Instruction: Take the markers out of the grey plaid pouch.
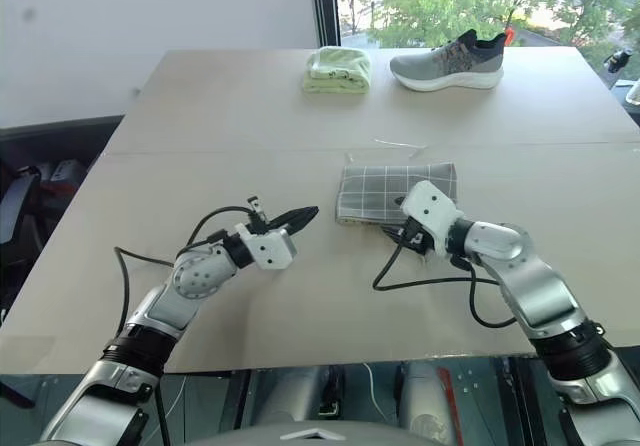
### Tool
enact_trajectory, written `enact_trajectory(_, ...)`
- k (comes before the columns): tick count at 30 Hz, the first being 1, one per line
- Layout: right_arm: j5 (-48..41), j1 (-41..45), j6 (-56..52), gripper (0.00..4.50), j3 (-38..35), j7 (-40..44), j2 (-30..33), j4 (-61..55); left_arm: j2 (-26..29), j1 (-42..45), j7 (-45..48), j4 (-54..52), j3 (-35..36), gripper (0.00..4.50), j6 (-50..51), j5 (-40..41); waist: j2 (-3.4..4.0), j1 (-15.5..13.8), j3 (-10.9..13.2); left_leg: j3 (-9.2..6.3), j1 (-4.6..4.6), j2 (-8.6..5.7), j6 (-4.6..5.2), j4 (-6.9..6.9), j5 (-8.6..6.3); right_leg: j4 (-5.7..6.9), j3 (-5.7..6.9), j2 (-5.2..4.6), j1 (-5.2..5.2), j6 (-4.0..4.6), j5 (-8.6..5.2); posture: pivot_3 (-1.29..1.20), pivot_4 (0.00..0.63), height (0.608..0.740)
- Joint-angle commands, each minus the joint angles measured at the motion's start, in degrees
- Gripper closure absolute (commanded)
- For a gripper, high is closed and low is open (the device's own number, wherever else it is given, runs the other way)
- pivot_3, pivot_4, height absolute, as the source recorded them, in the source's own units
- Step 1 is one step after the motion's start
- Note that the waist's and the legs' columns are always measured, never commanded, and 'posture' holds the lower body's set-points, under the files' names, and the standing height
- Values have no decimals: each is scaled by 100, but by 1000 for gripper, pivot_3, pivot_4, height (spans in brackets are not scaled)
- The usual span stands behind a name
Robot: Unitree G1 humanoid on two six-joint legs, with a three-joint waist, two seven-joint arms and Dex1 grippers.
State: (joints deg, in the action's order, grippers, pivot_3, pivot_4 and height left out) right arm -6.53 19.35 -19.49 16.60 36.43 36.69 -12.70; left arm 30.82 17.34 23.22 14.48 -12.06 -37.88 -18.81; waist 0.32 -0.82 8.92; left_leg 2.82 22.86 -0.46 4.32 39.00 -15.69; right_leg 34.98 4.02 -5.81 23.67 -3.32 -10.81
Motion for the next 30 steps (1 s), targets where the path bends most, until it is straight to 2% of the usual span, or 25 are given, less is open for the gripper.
enact_trajectory(1,810,212,942,1679,242,-119,-19,585,-33,62,-67,22,-54,4500,-63,-68,0,-3,0,0,1,-2,0,1,0,-1,0,-1,0,0,0,0,150,740)
enact_trajectory(6,1471,485,1685,1679,395,-182,-78,1413,-37,54,-67,-112,-15,4500,-26,-54,-1,8,0,0,2,1,-1,3,1,-1,0,3,0,0,0,0,150,740)
enact_trajectory(11,1616,587,2050,1679,165,-366,-272,1728,-15,-25,-94,-245,28,4500,9,-57,-1,11,0,0,2,3,-2,3,1,-1,0,4,0,0,0,0,150,740)
enact_trajectory(14,1612,607,2200,2448,36,-435,-367,1795,-4,-106,-98,-338,28,4500,28,-75,-1,13,0,1,2,3,-2,4,1,-1,-2,4,0,0,0,0,150,740)
enact_trajectory(16,1636,578,2248,3515,18,-417,-392,1823,7,-147,-96,-372,33,4500,38,-84,0,12,0,1,2,3,-2,3,1,-1,-2,4,0,0,0,0,150,740)
enact_trajectory(18,1624,548,2272,4357,-5,-407,-423,1840,12,-166,-89,-392,34,4500,50,-89,0,13,0,1,2,4,-2,3,1,-1,-2,4,0,0,0,0,150,740)
enact_trajectory(24,1476,476,2373,4452,-137,-310,-519,1731,25,-126,-78,-352,32,4500,63,-96,0,13,0,1,2,4,-2,3,1,-1,-2,4,0,1,0,0,150,740)
enact_trajectory(30,888,210,2443,4452,-406,298,-345,1140,-15,38,-75,-168,138,4500,142,110,0,3,0,0,2,4,-2,3,1,0,-2,4,0,1,1,0,150,740)
